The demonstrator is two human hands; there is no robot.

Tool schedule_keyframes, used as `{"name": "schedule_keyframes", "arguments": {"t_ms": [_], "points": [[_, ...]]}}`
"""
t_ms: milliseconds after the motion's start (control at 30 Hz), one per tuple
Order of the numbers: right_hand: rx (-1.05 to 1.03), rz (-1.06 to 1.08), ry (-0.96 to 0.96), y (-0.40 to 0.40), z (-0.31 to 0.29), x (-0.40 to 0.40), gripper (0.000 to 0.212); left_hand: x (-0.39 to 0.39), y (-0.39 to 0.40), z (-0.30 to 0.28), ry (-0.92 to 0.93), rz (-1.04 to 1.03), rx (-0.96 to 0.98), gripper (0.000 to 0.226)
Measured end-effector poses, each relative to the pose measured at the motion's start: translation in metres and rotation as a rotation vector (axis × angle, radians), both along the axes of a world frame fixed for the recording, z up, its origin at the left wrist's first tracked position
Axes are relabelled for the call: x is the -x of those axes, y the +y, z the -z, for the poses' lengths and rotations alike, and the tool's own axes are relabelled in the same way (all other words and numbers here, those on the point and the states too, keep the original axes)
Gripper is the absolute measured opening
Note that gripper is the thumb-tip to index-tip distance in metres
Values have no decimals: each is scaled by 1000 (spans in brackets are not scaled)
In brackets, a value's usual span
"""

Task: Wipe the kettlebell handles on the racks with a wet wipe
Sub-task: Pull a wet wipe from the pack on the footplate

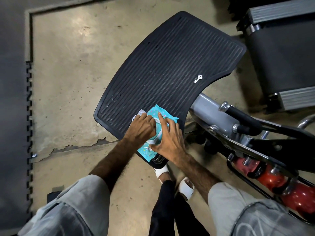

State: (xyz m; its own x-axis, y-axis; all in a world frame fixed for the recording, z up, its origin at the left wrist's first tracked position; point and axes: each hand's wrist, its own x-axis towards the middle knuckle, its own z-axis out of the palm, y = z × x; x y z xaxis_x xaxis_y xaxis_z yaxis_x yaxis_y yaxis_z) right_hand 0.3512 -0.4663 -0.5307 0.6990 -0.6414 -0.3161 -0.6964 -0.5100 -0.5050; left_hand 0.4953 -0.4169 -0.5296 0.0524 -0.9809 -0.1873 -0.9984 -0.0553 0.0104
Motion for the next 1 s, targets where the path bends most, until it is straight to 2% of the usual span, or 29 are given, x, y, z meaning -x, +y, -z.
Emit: {"name": "schedule_keyframes", "arguments": {"t_ms": [233,400,500,600,833,1000], "points": [[2,4,-11,5,1,-1,125,-5,5,-4,170,-15,51,10],[23,8,-7,6,3,-2,125,-6,12,4,348,-141,48,7],[21,12,-7,6,4,-2,125,-4,16,6,392,-213,34,12],[29,18,-5,7,4,-2,125,1,19,4,449,-303,101,17],[11,-7,15,6,4,-3,123,12,14,3,349,-321,67,16],[56,-10,28,5,3,-1,126,13,16,3,463,-372,81,13]]}}
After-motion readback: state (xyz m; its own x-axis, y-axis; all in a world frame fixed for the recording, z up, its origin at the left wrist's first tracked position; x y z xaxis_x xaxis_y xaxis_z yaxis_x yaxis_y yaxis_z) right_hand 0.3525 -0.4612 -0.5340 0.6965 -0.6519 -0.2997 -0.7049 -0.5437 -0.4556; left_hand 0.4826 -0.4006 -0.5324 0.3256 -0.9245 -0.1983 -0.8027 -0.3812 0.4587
